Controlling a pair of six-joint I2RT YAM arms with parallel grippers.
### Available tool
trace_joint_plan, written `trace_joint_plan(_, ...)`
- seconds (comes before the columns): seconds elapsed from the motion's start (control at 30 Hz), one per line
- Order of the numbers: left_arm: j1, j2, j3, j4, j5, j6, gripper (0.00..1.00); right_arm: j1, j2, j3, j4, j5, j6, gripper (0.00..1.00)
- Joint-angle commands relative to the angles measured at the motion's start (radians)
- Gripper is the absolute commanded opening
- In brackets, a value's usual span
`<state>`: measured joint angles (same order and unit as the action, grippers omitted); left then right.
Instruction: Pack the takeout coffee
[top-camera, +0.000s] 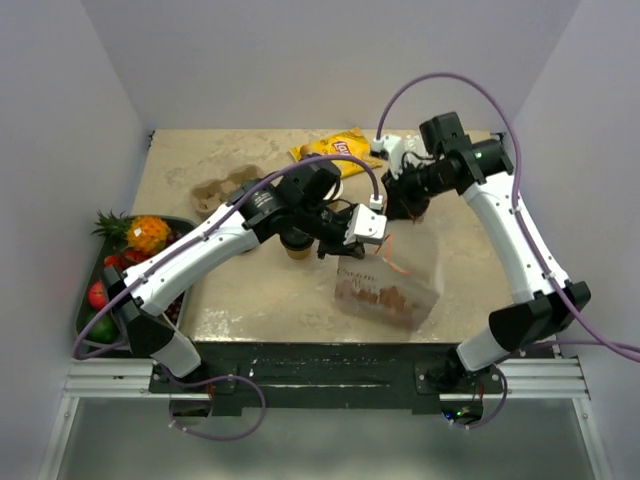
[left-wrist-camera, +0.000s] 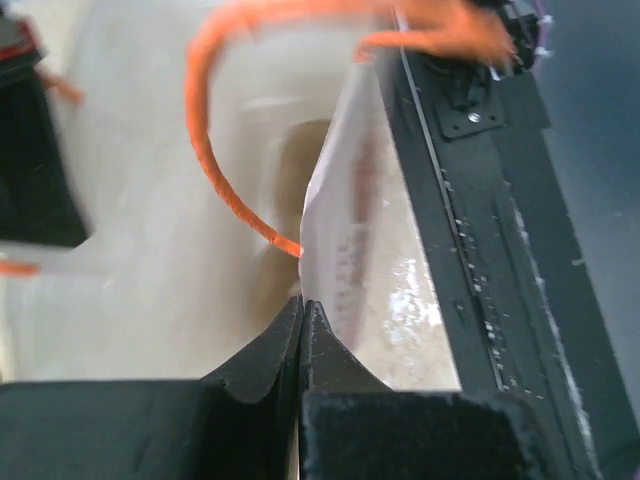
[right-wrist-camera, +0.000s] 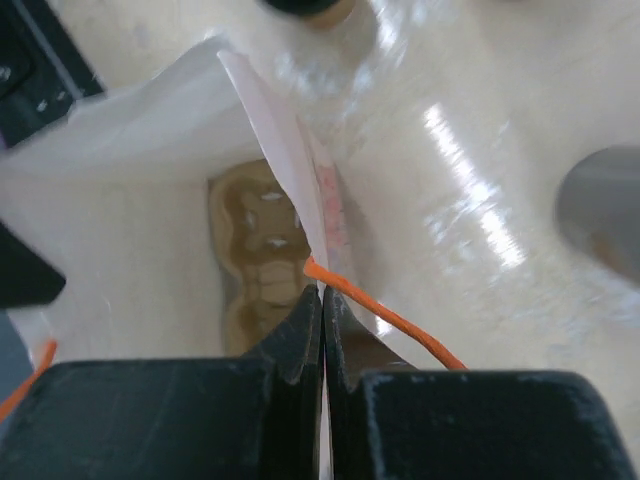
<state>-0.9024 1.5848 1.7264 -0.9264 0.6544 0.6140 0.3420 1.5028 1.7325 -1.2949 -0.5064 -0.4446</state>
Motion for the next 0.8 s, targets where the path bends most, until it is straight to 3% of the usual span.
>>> trace_joint_plan(0.0, -0.003, -0.077, -0.024, 0.129, -0.058, 0.035, 0.0, -0.001, -0.048, 0.082, 0.11, 0.052, 0.006, 0.0)
trace_joint_plan(0.07, -0.003, -0.057, -0.013, 0.097, -0.05, 0.062, 0.0, 0.0, -0.062, -0.013, 0.18, 0.071, -0.042, 0.0)
trace_joint_plan(0.17, -0.004, -0.032, 0.157, 0.107, -0.01, -0.037, 0.0, 0.0, 0.029, 0.246, 0.056, 0.028, -0.025, 0.0)
trace_joint_plan(0.2, -0.015, -0.046, 0.154, 0.132, -0.021, -0.054, 0.0, -0.003, 0.037, 0.274, 0.042, 0.038, -0.029, 0.0)
trace_joint_plan(0.3, -0.016, -0.06, -0.003, 0.097, -0.038, 0.018, 0.0, 0.0, -0.045, 0.006, 0.173, 0.063, -0.06, 0.0)
trace_joint_plan(0.4, -0.018, -0.037, 0.123, 0.087, -0.053, -0.005, 0.0, -0.001, 0.01, 0.241, 0.083, 0.028, -0.03, 0.0)
trace_joint_plan(0.43, -0.018, -0.043, 0.121, 0.099, -0.056, -0.005, 0.0, -0.003, 0.01, 0.234, 0.094, 0.04, -0.035, 0.0)
trace_joint_plan(0.5, -0.018, -0.075, -0.014, 0.123, -0.082, 0.019, 0.0, 0.0, -0.061, 0.004, 0.194, 0.064, -0.063, 0.0)
trace_joint_plan(0.53, -0.018, -0.075, -0.028, 0.101, -0.073, 0.041, 0.0, 0.0, -0.068, -0.017, 0.192, 0.062, -0.068, 0.0)
trace_joint_plan(0.6, -0.018, -0.059, 0.06, 0.127, -0.041, -0.011, 0.0, -0.001, -0.033, 0.129, 0.134, 0.013, -0.033, 0.0)
trace_joint_plan(0.7, -0.016, -0.062, 0.016, 0.117, -0.079, 0.016, 0.0, -0.001, -0.059, 0.052, 0.195, 0.031, -0.029, 0.0)
trace_joint_plan(0.77, -0.016, -0.051, 0.044, 0.112, -0.075, 0.014, 0.0, -0.001, -0.046, 0.143, 0.177, 0.005, -0.023, 0.0)
